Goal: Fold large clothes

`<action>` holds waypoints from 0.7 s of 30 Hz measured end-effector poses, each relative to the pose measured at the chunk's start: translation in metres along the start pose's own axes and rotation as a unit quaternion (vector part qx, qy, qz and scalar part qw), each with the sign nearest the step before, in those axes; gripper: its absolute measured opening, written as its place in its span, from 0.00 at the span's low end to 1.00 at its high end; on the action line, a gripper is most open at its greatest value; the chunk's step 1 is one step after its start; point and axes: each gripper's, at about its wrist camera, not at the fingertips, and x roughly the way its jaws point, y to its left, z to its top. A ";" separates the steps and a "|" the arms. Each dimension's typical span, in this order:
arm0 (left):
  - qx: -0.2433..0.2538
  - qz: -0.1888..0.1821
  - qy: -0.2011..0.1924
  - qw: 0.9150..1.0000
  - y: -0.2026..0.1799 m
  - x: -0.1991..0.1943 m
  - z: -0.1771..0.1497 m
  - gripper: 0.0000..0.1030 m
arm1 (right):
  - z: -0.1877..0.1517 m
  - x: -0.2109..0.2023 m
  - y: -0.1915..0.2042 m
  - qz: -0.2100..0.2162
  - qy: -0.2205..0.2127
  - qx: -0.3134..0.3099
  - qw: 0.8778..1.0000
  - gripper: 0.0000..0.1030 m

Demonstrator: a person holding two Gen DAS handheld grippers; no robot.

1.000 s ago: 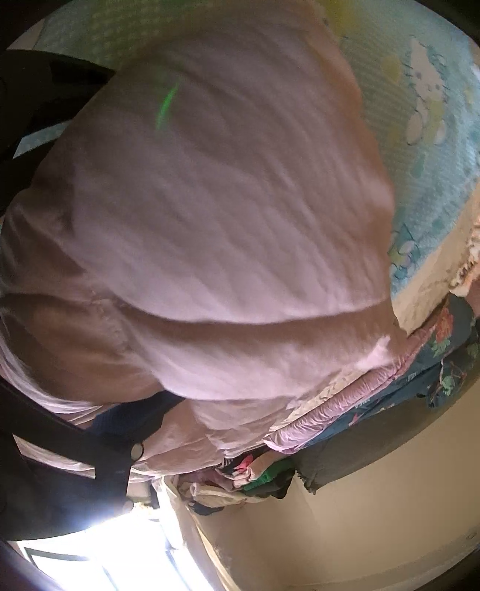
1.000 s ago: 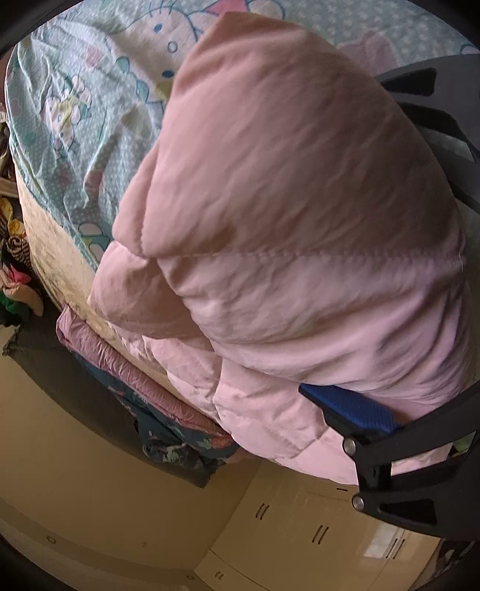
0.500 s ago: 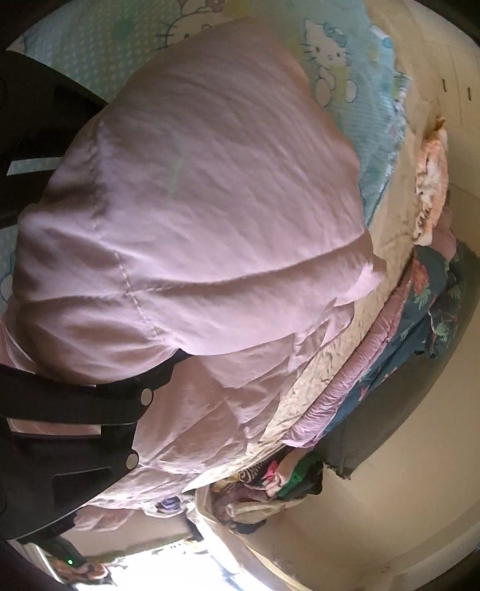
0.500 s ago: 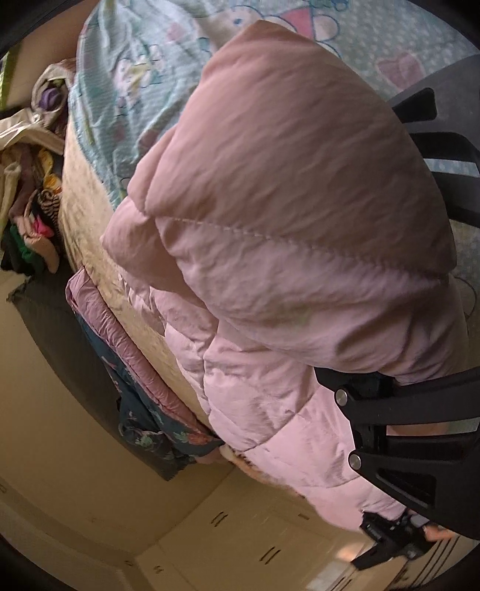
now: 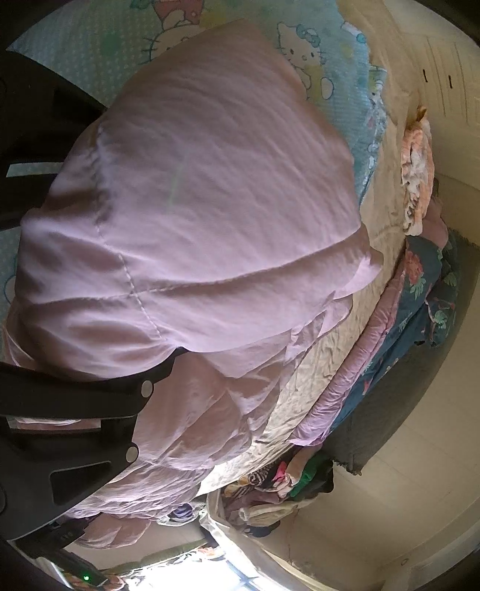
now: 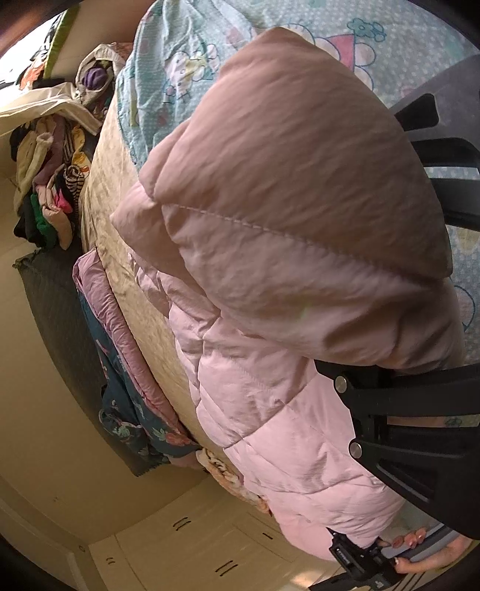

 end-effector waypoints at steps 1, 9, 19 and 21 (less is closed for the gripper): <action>0.003 0.001 -0.001 1.000 -0.001 -0.001 0.000 0.34 | 0.001 -0.001 0.002 -0.001 -0.002 -0.005 1.000 0.36; 0.025 0.001 -0.014 1.000 -0.014 -0.022 0.006 0.32 | 0.013 -0.021 0.027 -0.009 -0.019 -0.058 0.998 0.32; 0.045 -0.009 -0.031 0.998 -0.022 -0.072 0.003 0.31 | 0.008 -0.078 0.061 0.001 -0.053 -0.136 0.989 0.30; 0.045 -0.012 -0.030 0.998 -0.020 -0.082 -0.002 0.31 | 0.001 -0.091 0.063 0.003 -0.056 -0.143 0.988 0.30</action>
